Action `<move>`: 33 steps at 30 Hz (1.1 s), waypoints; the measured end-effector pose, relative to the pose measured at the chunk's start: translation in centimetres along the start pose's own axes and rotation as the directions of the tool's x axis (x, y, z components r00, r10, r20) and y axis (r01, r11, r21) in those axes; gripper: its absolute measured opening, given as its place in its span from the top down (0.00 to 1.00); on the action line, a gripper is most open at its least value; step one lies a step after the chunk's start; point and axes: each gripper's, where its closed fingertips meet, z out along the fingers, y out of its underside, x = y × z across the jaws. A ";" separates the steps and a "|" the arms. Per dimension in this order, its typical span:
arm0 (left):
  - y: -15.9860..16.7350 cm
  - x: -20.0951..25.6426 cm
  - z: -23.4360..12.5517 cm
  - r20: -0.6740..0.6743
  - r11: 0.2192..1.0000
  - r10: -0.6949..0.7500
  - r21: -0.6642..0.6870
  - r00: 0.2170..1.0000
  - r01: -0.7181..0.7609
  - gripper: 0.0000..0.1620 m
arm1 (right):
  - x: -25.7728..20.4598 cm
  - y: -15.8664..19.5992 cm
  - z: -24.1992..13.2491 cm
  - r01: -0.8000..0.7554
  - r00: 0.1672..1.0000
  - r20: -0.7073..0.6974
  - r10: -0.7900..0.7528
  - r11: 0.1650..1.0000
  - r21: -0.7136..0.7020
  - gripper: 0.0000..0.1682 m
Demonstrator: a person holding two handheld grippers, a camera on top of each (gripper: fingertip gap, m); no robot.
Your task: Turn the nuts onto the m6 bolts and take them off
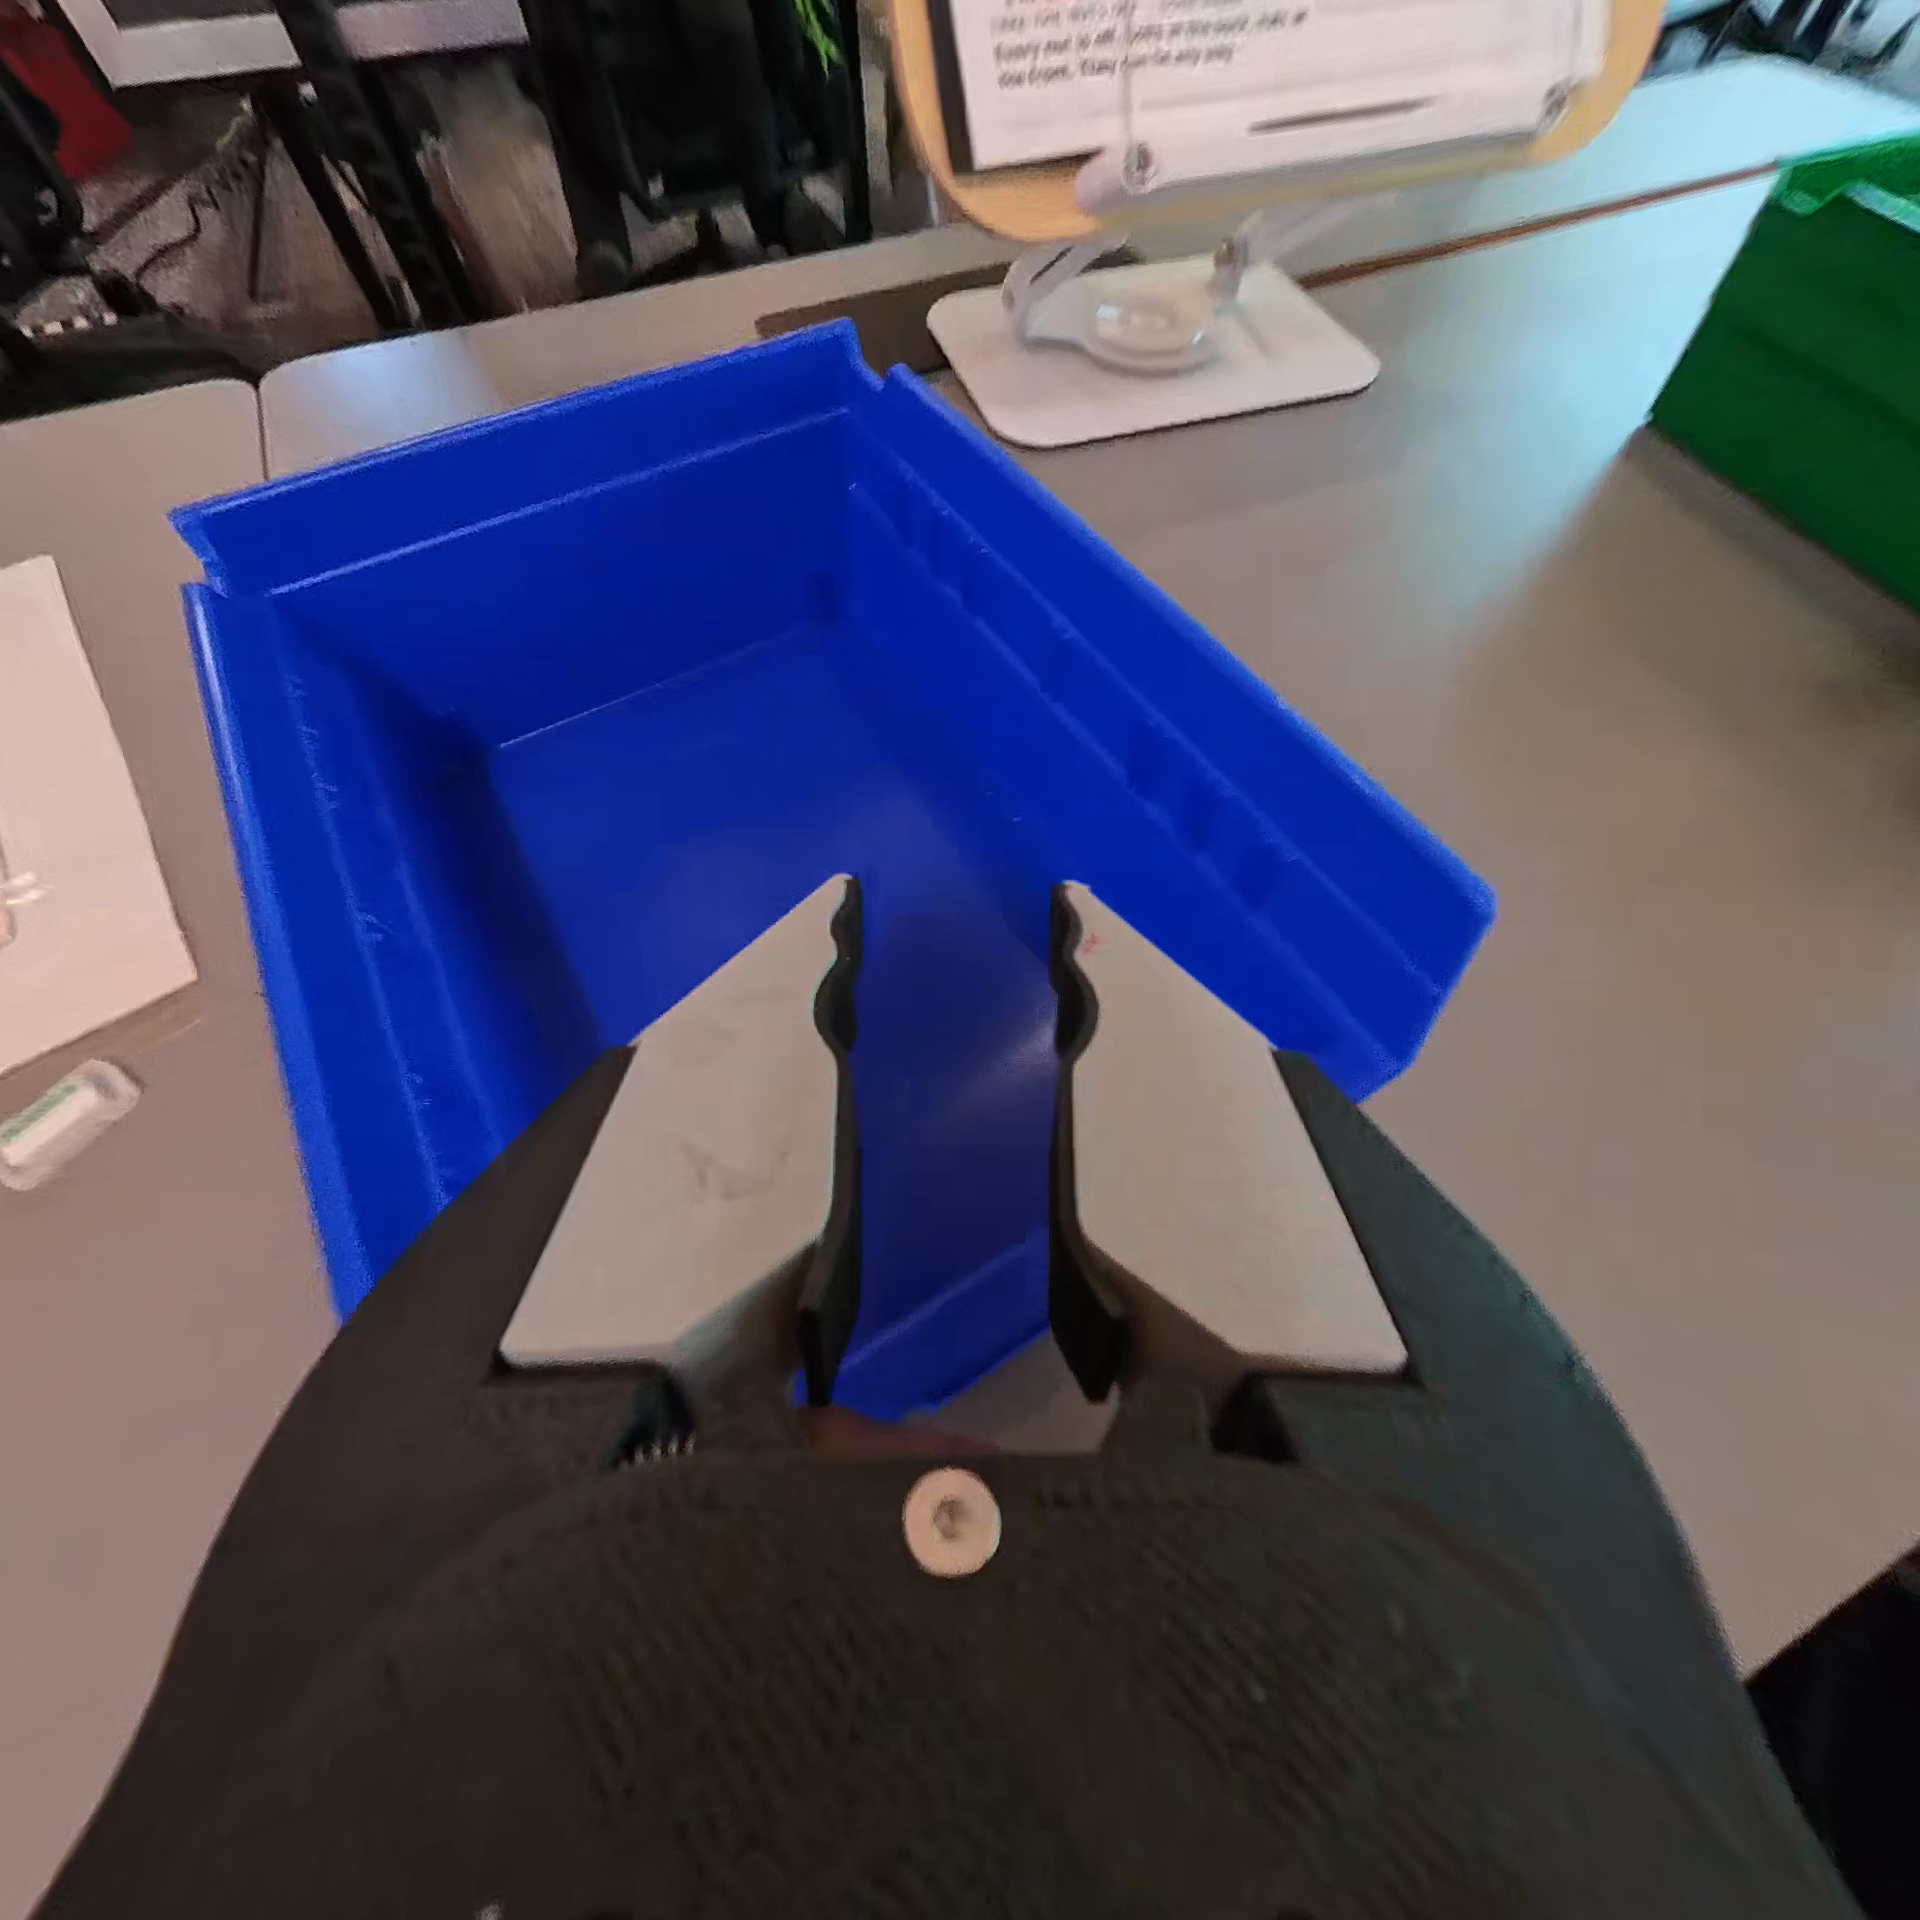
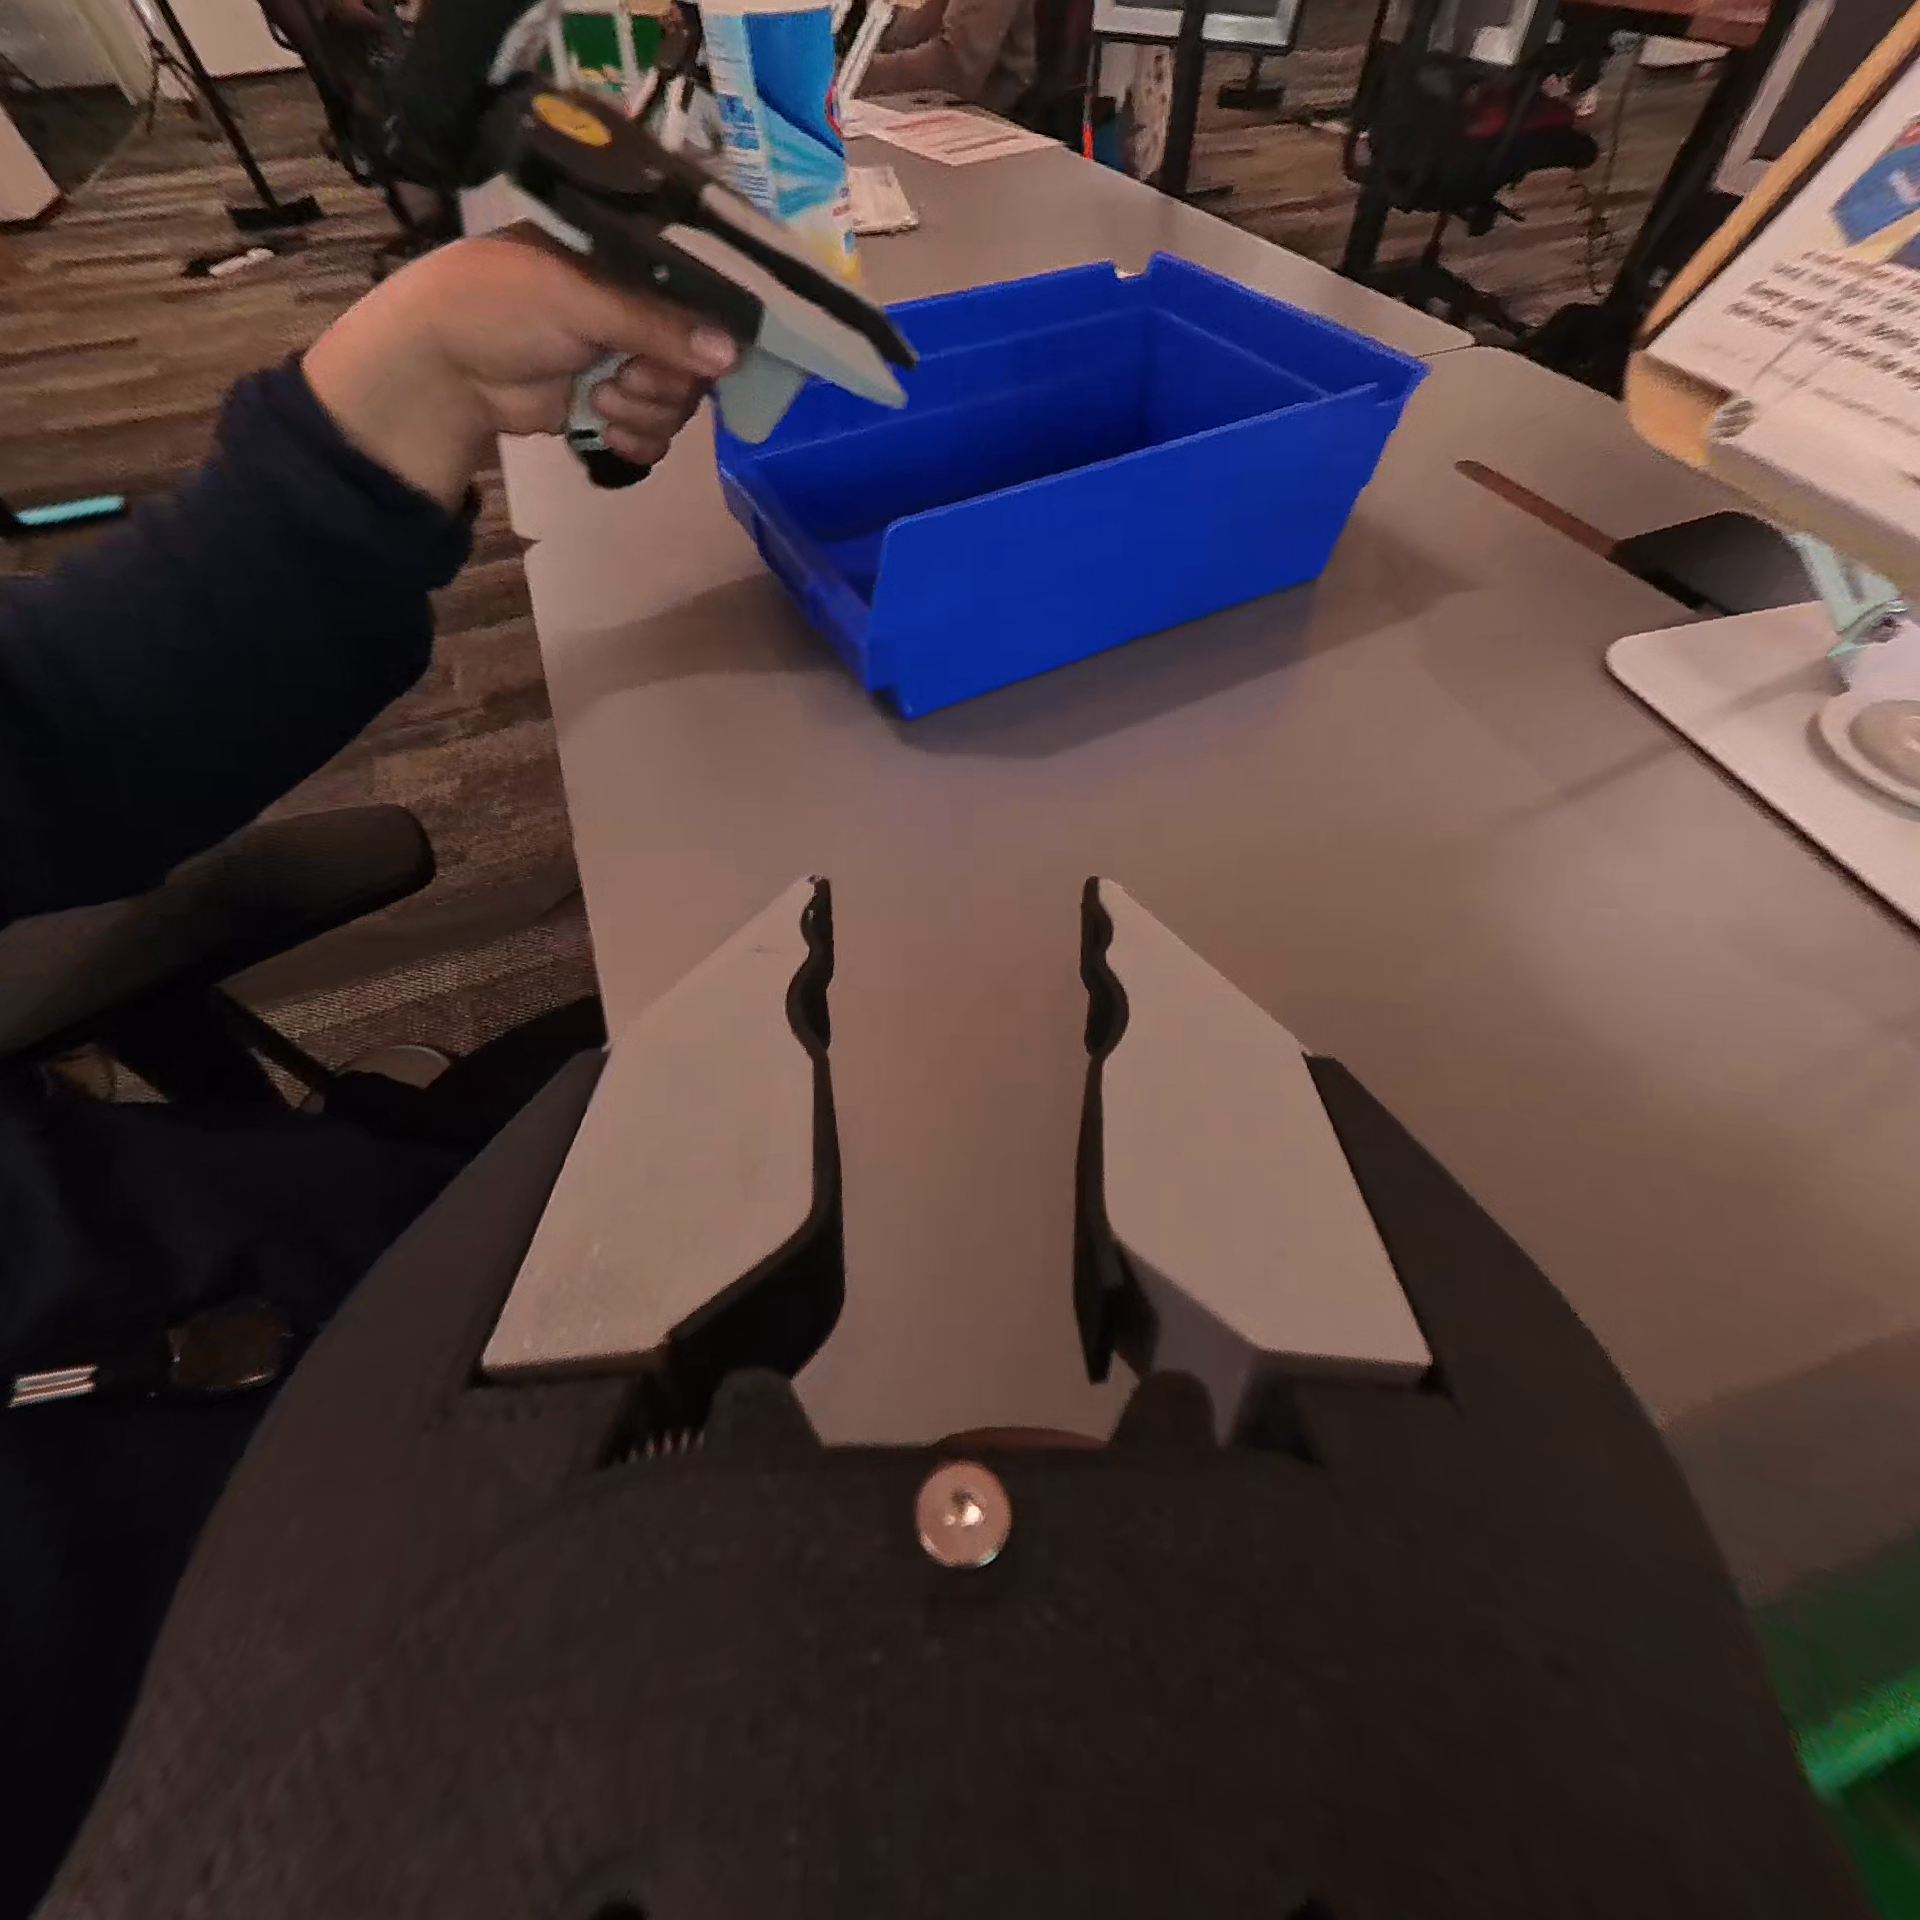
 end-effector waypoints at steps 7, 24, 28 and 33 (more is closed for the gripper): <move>-0.8 0.0 0.8 -0.107 0.990 0.105 -0.087 0.989 -0.114 0.78 | 0.2 3.3 5.2 0.077 0.997 -0.028 -0.078 0.997 -0.024 0.71; 3.4 -0.9 1.1 -0.357 0.878 0.240 -0.317 0.903 -0.359 0.78 | 5.2 2.3 6.5 0.117 0.985 -0.137 -0.102 0.987 0.110 0.70; 4.6 -5.0 1.6 -0.222 0.844 0.311 -0.382 0.924 -0.376 0.80 | 6.2 2.9 6.6 0.055 0.991 -0.123 -0.042 0.993 0.105 0.70; 5.4 -9.5 2.3 -0.099 0.821 0.341 -0.453 0.935 -0.347 0.83 | 7.2 3.3 6.4 -0.041 0.993 -0.104 0.054 0.991 0.125 0.70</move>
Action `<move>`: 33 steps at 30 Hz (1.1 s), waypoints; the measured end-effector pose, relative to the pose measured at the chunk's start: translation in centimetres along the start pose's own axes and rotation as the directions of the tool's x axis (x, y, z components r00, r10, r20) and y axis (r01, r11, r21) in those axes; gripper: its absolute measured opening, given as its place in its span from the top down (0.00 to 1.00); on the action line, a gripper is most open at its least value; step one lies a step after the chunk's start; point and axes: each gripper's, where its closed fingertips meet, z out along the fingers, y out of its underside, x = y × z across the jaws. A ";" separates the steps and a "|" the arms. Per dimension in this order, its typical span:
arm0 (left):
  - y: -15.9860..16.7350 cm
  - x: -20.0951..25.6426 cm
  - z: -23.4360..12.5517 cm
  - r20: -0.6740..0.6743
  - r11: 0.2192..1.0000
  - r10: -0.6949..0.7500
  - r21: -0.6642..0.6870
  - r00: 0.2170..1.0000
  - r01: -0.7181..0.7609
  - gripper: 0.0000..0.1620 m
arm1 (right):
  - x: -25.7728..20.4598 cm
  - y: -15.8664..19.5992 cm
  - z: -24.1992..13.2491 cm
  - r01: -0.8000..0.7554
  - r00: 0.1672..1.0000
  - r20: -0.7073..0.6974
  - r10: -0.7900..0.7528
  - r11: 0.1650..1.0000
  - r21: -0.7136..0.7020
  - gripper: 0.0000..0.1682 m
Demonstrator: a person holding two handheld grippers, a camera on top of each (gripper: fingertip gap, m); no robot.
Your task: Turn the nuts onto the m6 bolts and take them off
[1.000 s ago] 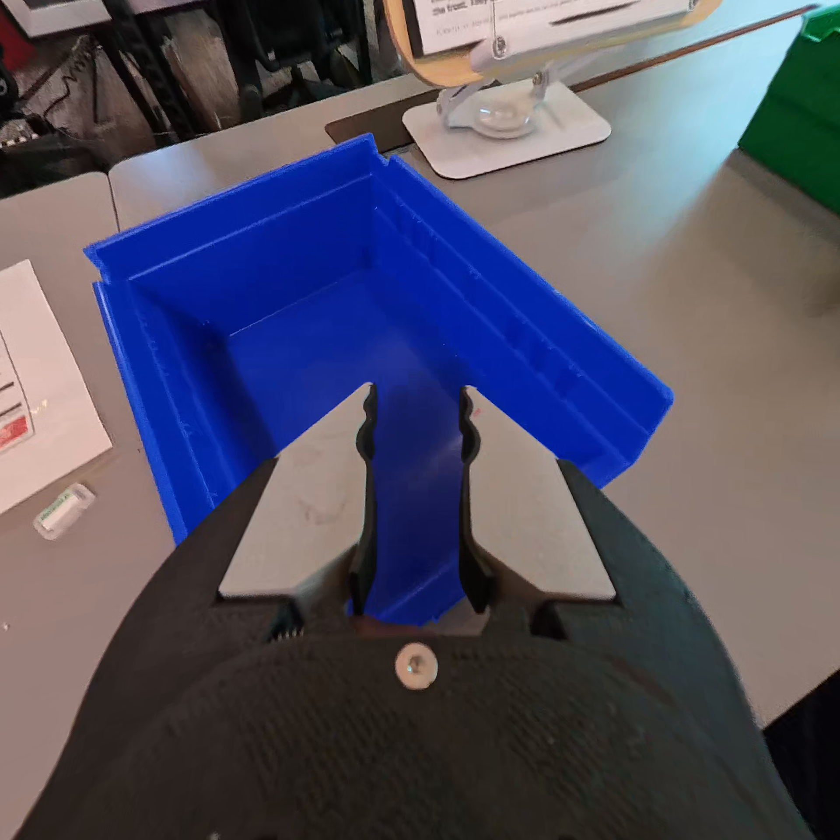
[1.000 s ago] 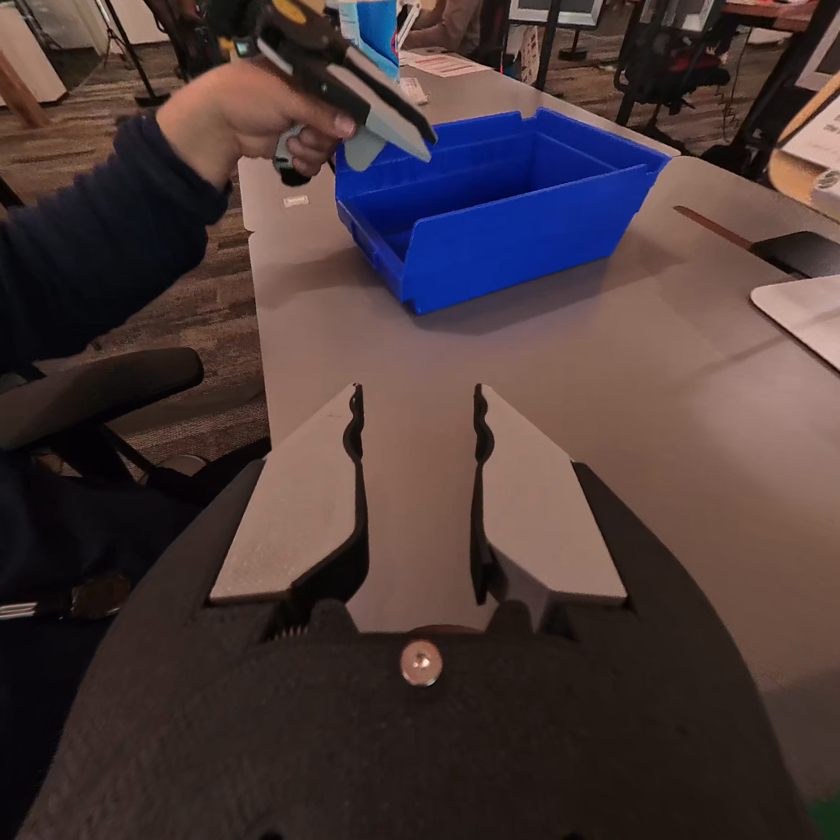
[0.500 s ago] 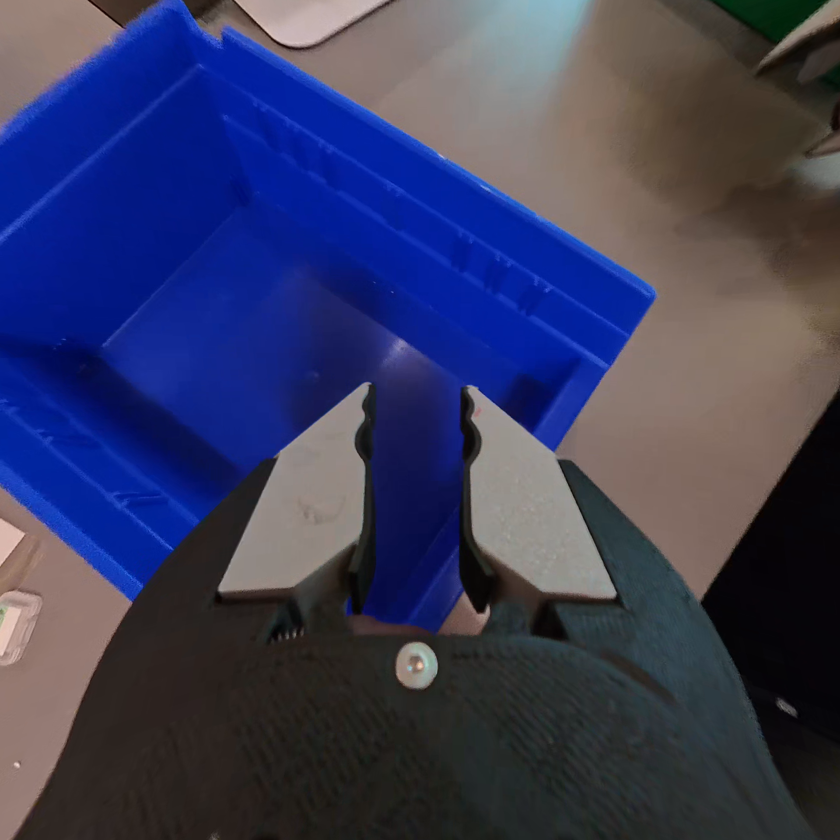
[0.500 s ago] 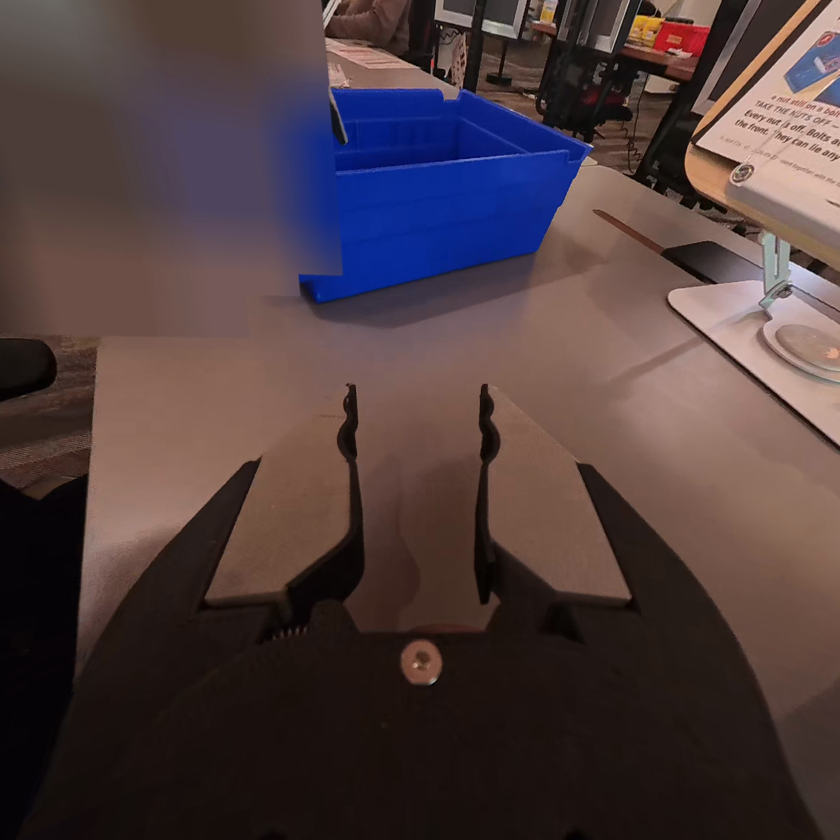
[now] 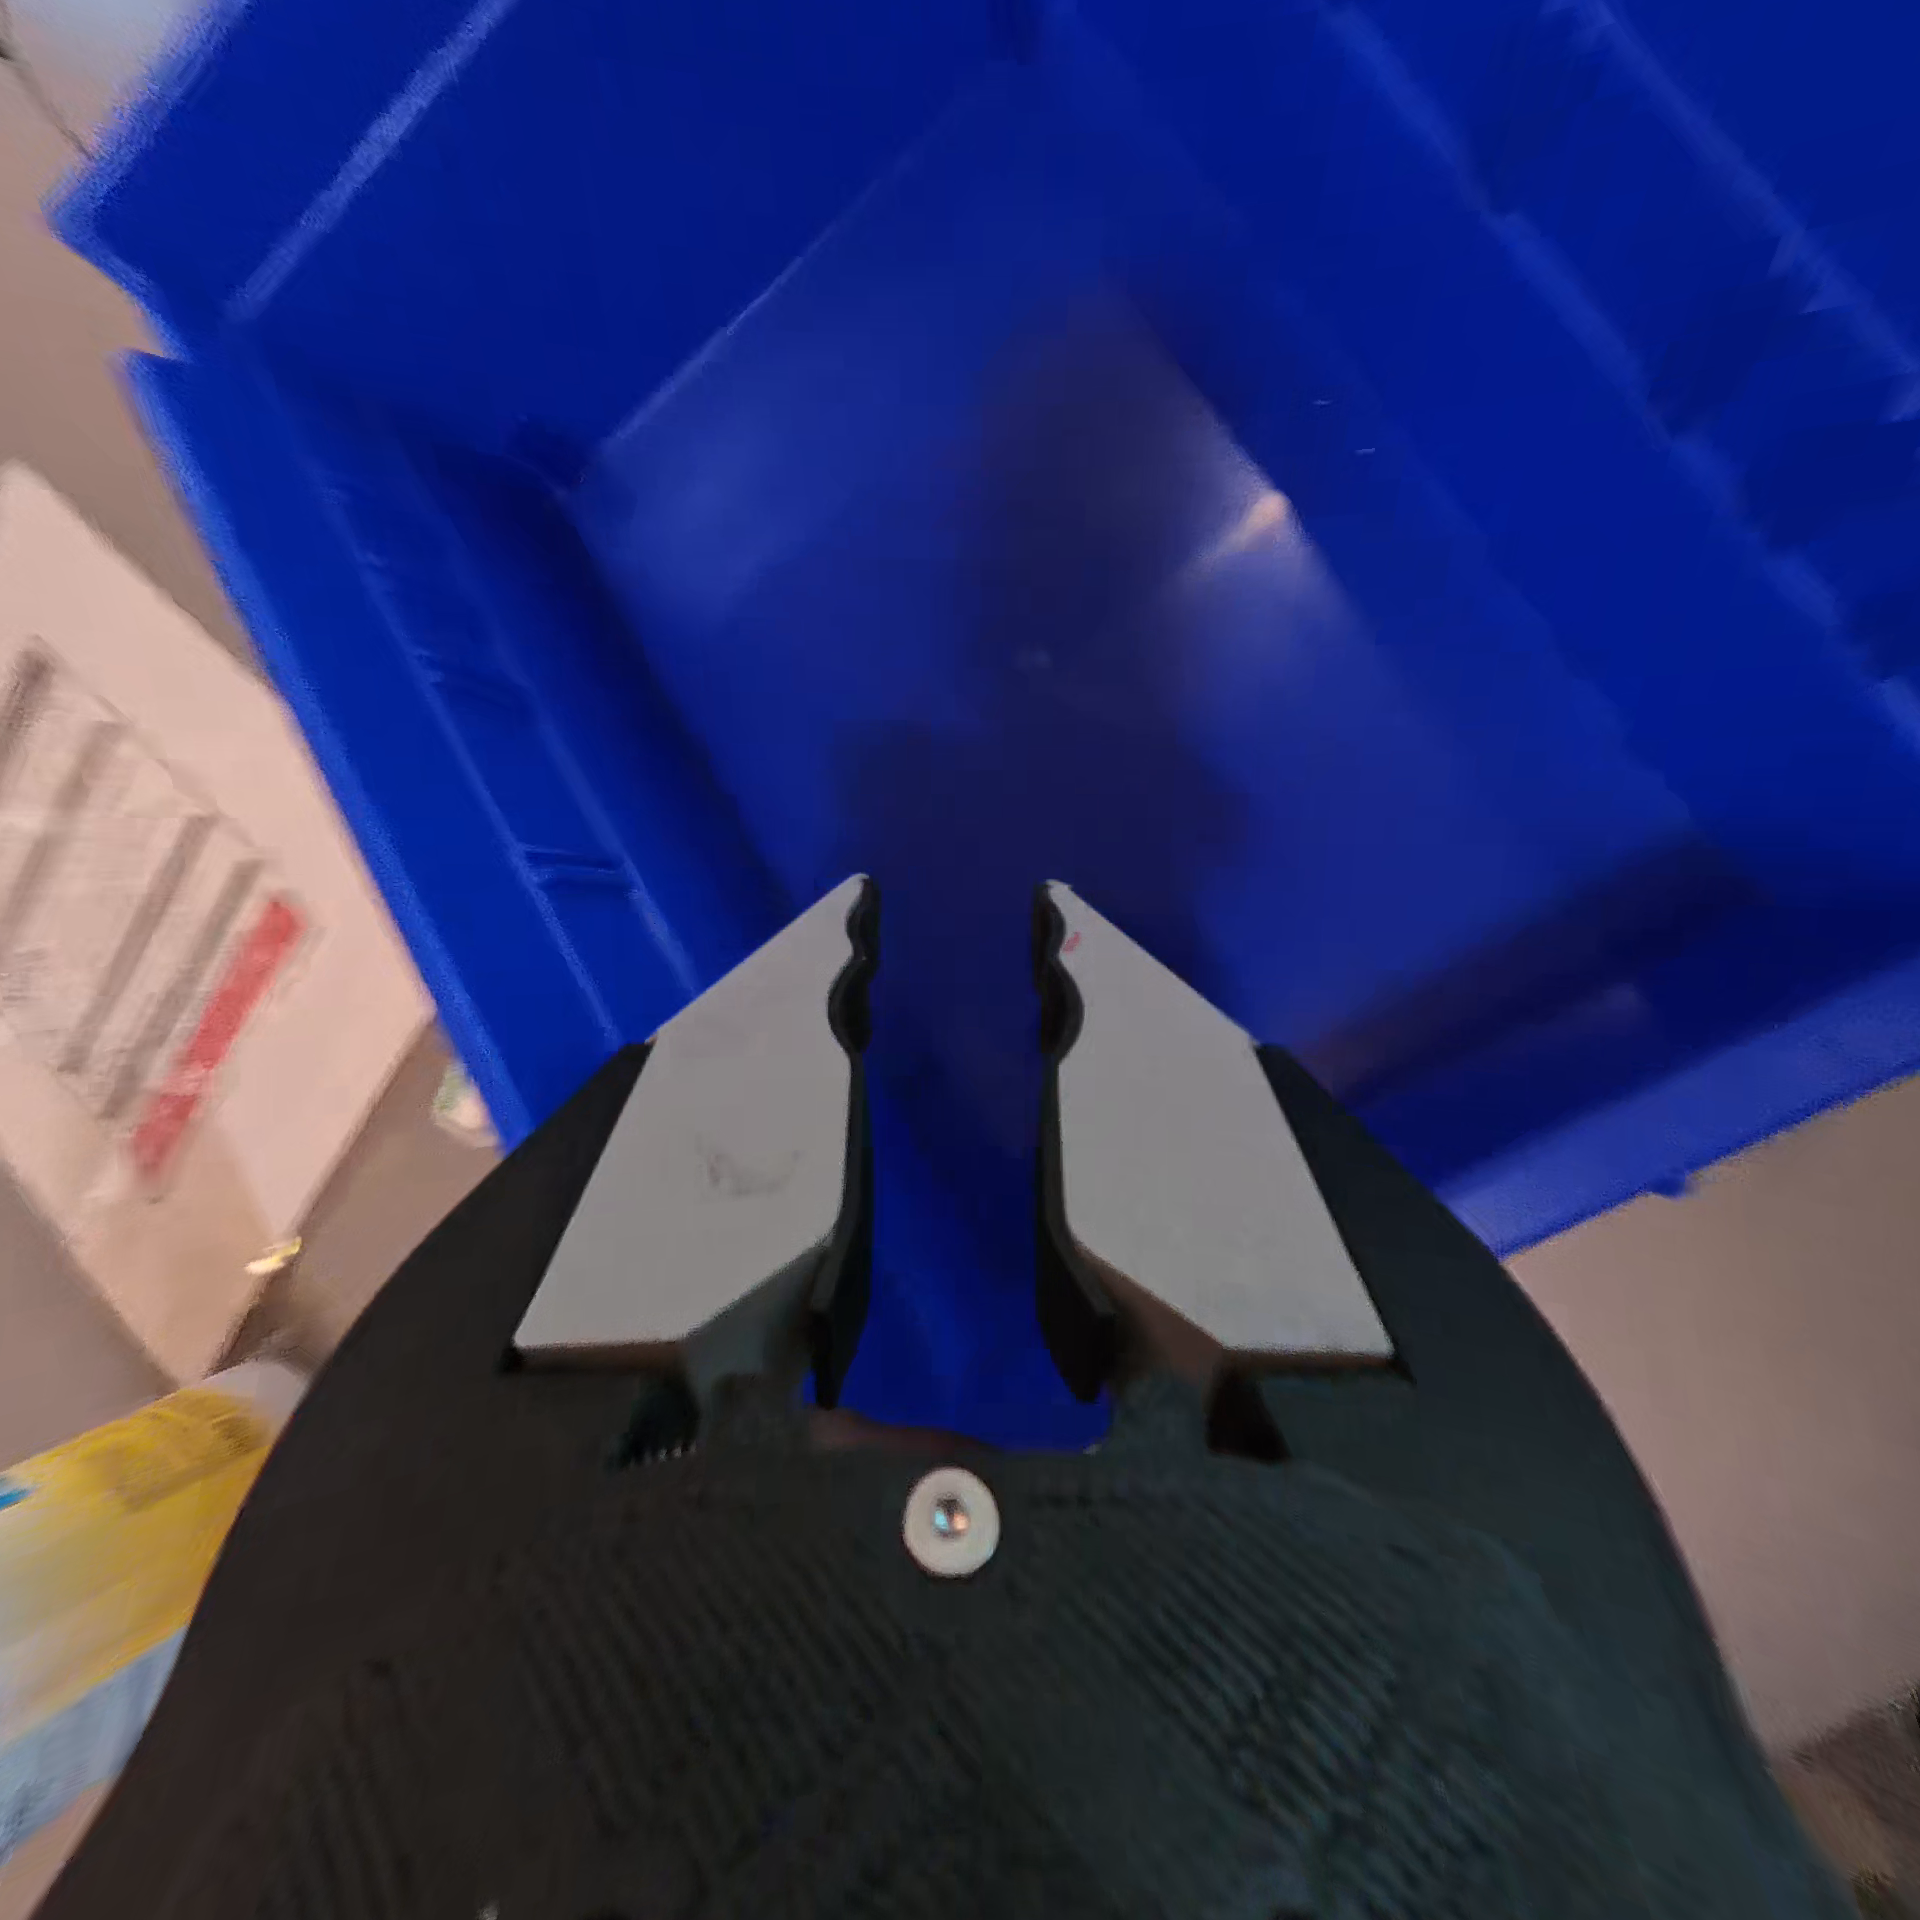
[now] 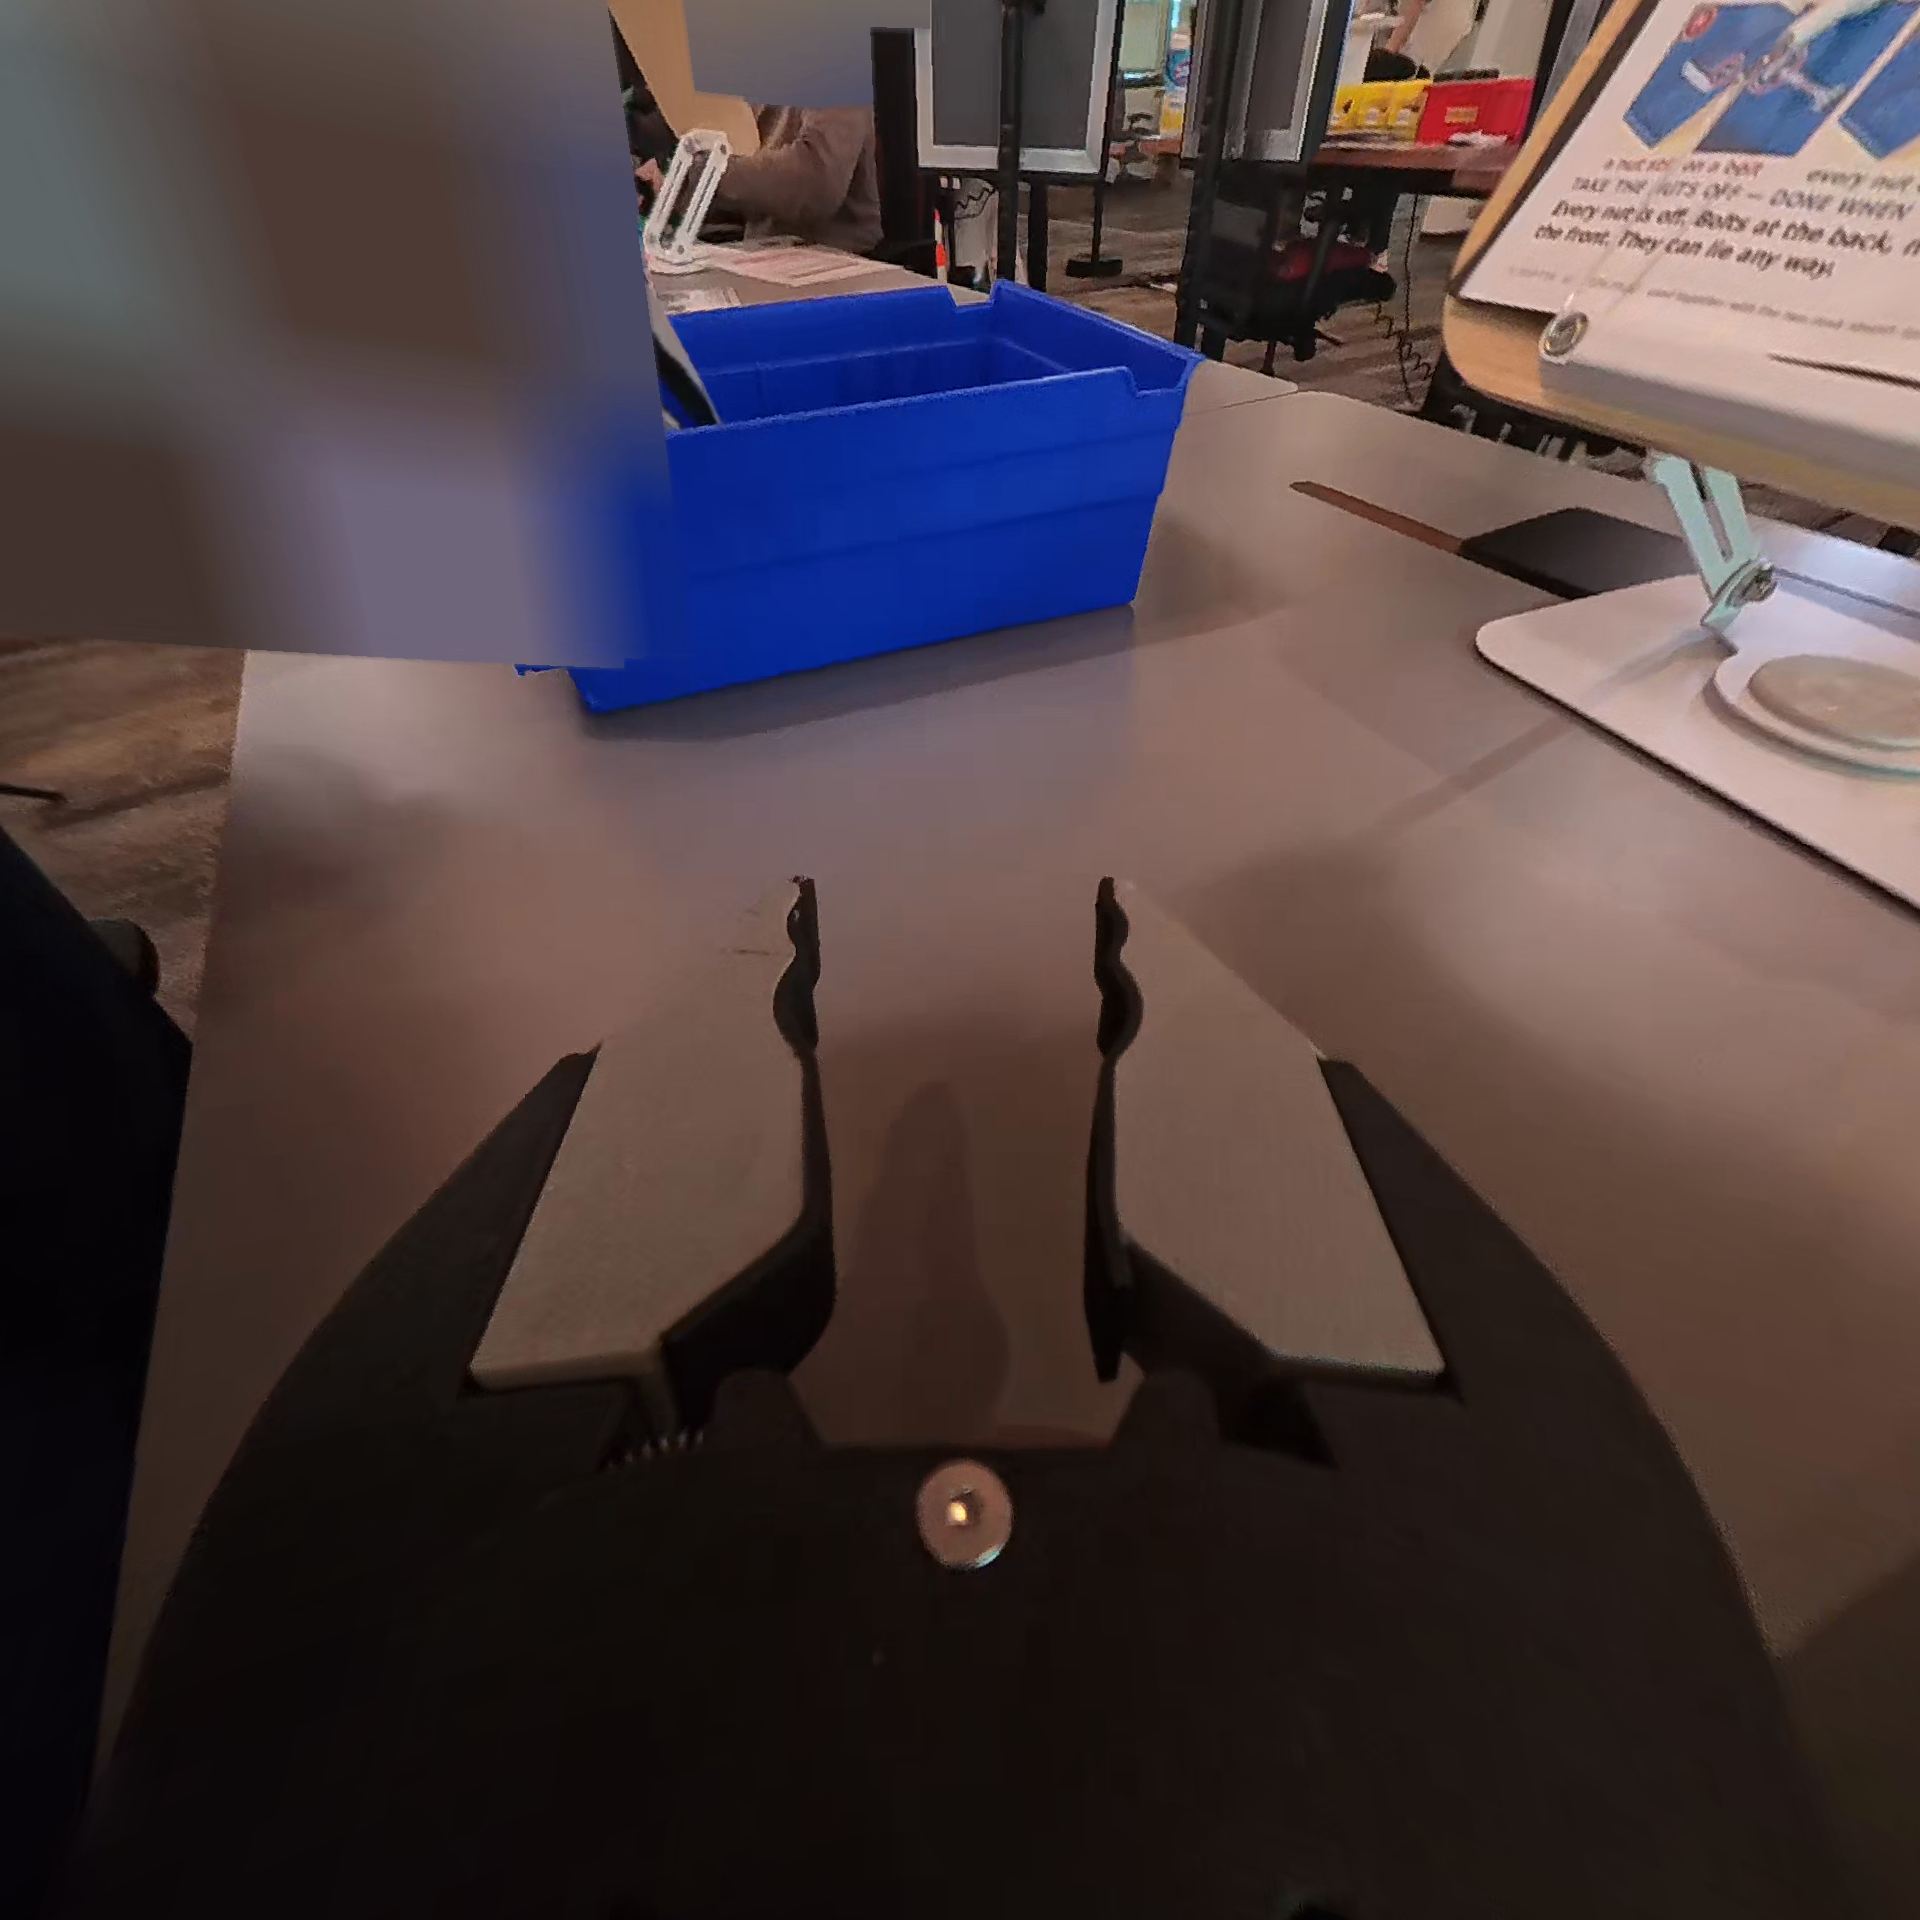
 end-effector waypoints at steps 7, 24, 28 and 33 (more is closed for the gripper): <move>-2.0 7.6 -2.2 -0.365 0.994 -0.047 0.072 0.930 0.078 0.78 | -0.5 -0.5 -0.6 -0.023 0.999 0.023 0.022 0.999 0.025 0.70; -2.6 14.9 -1.9 -0.042 0.932 -0.129 0.337 0.991 0.136 0.66 | -4.8 -2.7 -6.0 0.009 0.995 -0.098 0.008 0.986 0.164 0.63; -4.7 14.1 -2.1 0.076 0.877 -0.203 0.457 0.976 0.147 0.75 | -4.7 -1.6 -11.3 0.039 0.964 -0.266 0.006 0.986 0.161 0.63; -6.2 12.3 -2.1 0.123 0.814 -0.328 0.539 0.937 0.215 0.80 | -1.9 1.1 -17.7 0.042 0.861 -0.508 0.015 0.994 0.100 0.62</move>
